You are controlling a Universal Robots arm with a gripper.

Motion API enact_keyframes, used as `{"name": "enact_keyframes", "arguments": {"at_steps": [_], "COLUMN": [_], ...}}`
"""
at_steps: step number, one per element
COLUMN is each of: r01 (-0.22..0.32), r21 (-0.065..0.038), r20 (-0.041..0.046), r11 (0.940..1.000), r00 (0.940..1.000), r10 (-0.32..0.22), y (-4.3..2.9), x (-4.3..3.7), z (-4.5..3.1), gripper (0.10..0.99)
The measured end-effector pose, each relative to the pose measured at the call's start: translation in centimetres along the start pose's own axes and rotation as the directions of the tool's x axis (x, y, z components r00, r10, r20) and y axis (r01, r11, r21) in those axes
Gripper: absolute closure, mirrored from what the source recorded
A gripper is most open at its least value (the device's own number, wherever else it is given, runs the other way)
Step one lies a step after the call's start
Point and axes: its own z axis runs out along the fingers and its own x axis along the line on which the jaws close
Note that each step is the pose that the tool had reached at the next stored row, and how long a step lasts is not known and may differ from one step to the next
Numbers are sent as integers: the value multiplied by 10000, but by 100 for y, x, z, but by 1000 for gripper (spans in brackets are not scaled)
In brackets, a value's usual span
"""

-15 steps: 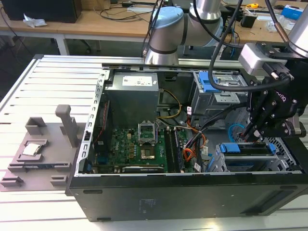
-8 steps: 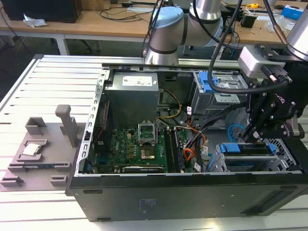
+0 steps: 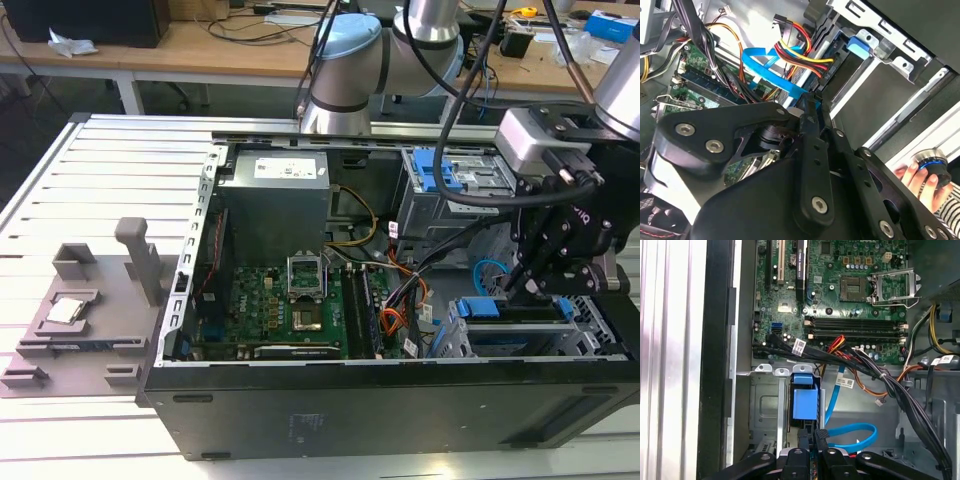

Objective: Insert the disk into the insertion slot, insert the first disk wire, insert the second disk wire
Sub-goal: 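Insert the second disk wire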

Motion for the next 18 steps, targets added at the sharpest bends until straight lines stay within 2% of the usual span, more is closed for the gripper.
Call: {"name": "enact_keyframes", "arguments": {"at_steps": [8,18], "r01": [0,0], "r21": [0,0], "r20": [0,0], "r11": [10000,10000], "r00": [10000,10000], "r10": [0,0], "y": [-42,-49], "x": [-5,-14], "z": [38,62], "gripper": [922,922]}}
